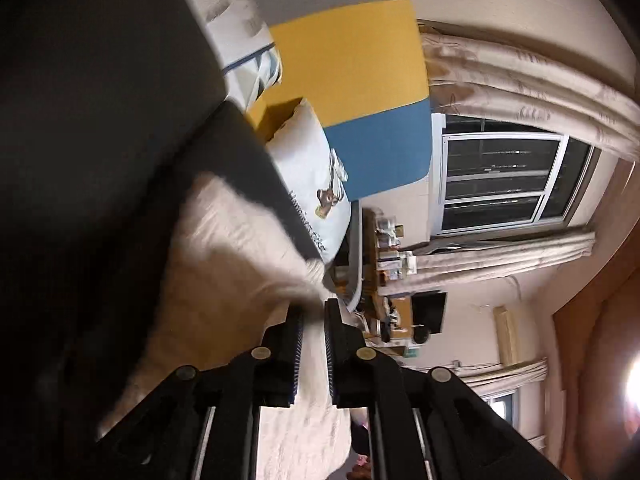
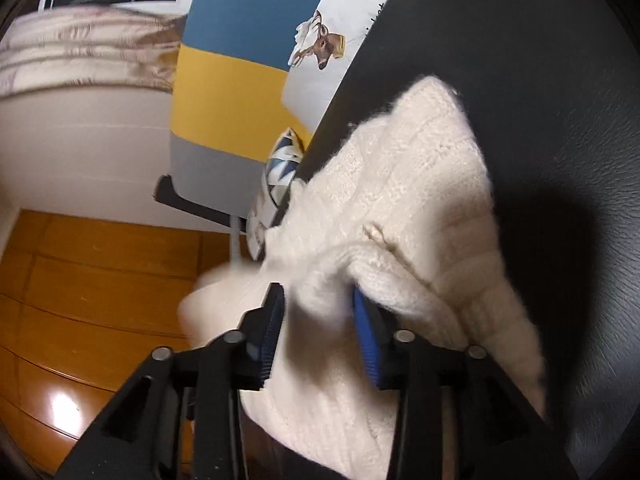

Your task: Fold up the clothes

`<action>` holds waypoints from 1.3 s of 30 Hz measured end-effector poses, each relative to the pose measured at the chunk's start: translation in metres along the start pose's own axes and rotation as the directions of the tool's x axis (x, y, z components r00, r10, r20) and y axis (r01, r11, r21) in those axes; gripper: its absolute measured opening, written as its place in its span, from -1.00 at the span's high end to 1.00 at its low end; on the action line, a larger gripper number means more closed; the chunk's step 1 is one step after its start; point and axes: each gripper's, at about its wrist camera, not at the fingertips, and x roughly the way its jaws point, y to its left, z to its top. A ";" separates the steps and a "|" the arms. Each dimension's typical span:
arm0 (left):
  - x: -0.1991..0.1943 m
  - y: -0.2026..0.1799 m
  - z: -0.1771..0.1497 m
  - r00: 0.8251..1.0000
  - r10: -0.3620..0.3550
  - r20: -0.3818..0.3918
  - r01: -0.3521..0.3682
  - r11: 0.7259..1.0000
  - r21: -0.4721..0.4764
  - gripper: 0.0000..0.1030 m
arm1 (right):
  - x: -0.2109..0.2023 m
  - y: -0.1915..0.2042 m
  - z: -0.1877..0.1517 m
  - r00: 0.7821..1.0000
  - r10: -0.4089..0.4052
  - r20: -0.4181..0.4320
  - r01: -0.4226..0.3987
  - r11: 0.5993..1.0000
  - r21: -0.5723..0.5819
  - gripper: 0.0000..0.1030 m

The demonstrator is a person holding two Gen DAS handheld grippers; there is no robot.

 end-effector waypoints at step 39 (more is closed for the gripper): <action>0.012 -0.150 -0.148 0.921 0.312 -0.232 0.001 0.595 0.804 0.25 | -0.073 0.086 -0.098 0.888 -0.457 0.056 0.383 0.665 -0.641 -0.23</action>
